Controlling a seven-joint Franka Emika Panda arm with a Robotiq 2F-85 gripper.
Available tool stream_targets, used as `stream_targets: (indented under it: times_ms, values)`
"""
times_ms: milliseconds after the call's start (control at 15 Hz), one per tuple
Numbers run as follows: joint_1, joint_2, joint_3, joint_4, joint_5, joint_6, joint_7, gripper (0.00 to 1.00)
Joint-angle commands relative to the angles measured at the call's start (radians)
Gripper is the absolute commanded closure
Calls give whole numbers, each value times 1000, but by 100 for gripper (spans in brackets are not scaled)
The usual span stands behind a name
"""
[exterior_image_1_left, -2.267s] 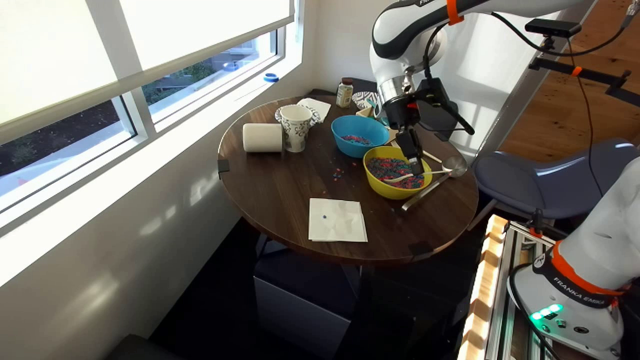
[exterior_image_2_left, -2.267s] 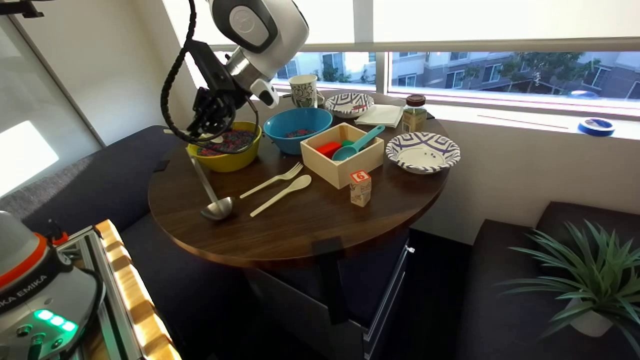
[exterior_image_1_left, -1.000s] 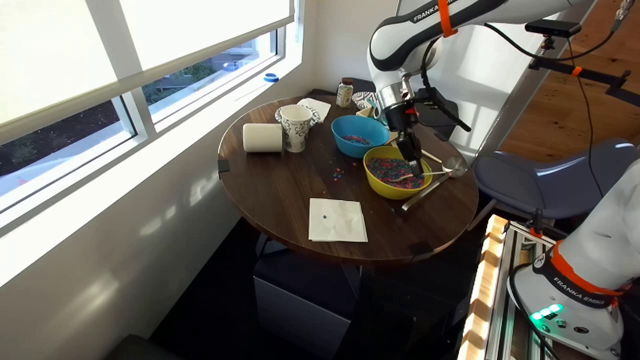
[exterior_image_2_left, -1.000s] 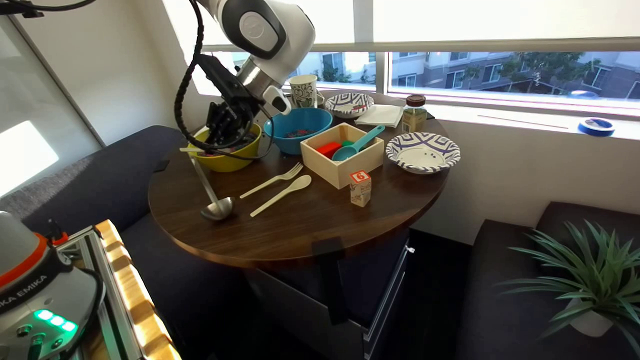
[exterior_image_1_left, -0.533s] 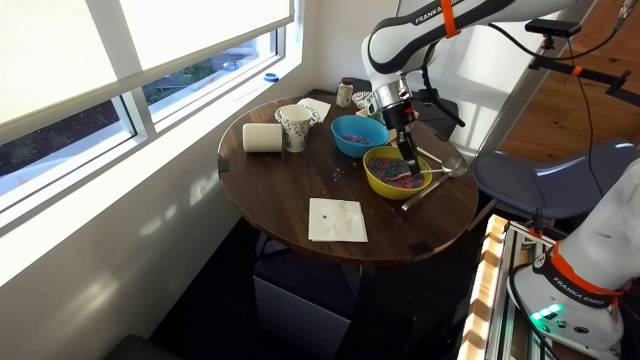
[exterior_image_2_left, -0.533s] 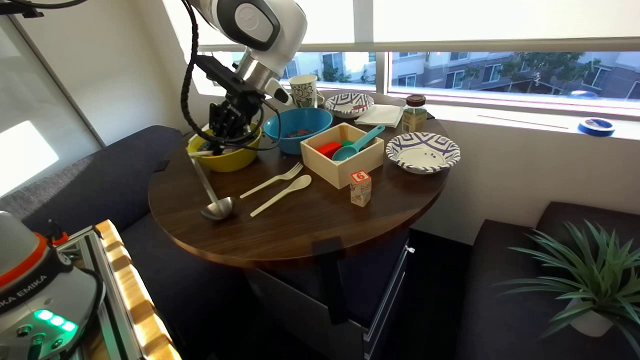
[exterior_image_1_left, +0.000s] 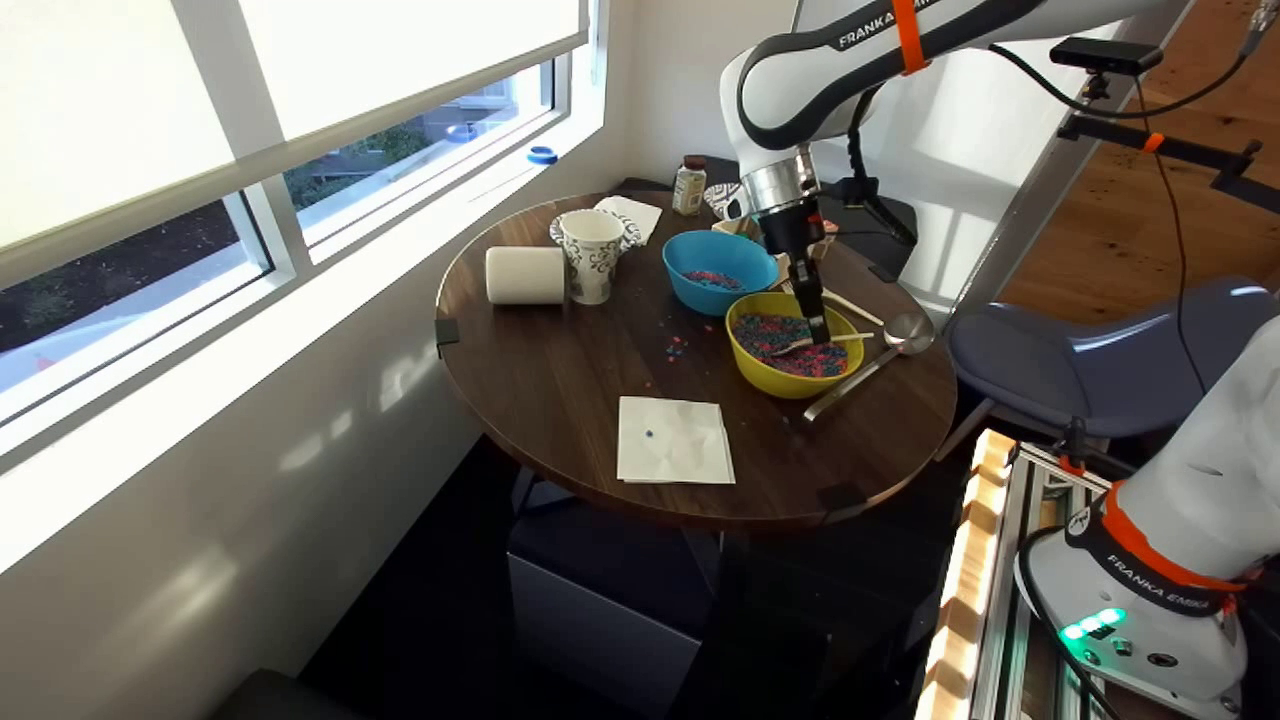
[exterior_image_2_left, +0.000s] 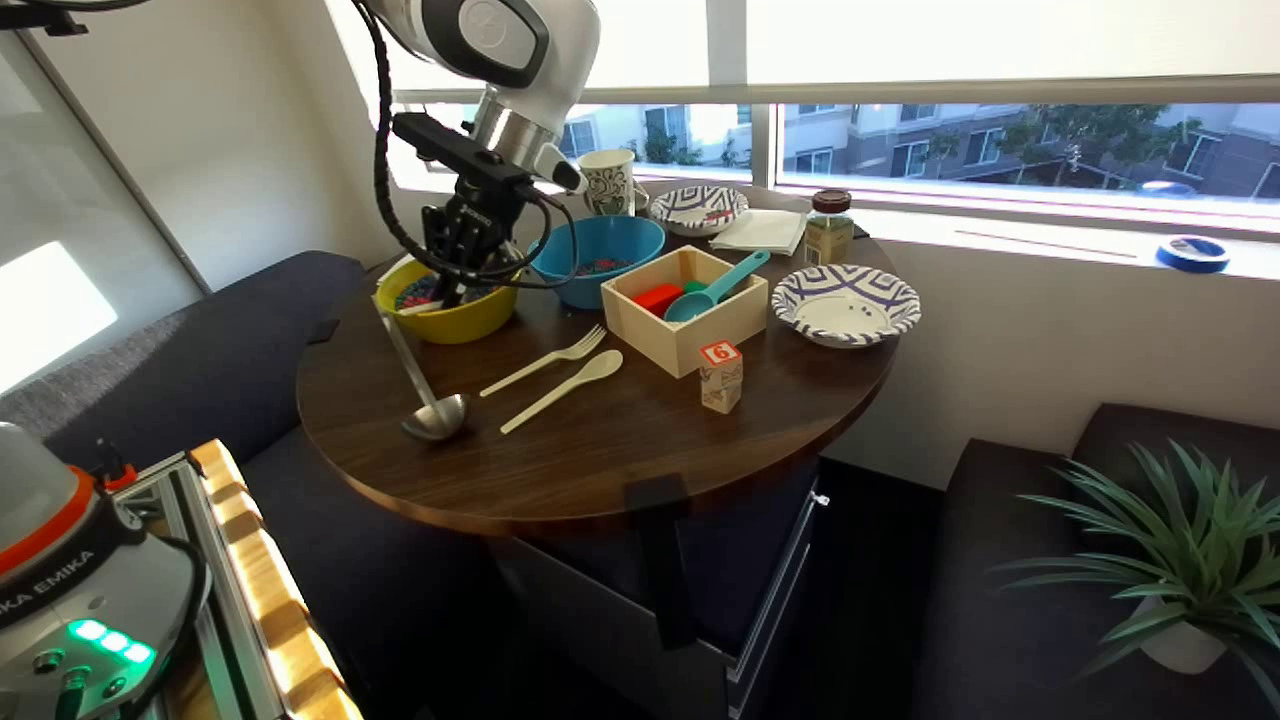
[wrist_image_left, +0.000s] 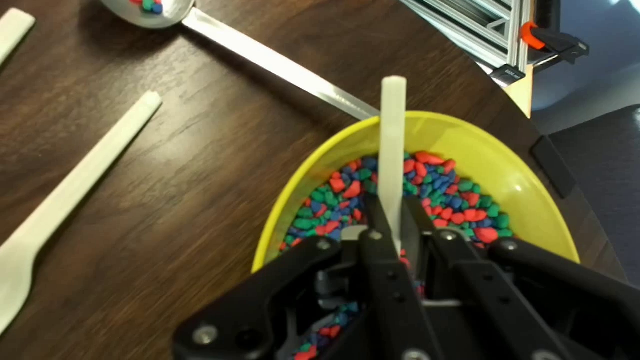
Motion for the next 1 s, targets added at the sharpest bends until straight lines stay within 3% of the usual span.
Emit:
stream_targets:
  times_ms: [0, 933]
  values:
    - [5, -40, 13, -54, -35, 66, -67, 97]
    - [45, -181, 19, -206, -228, 302, -209, 97]
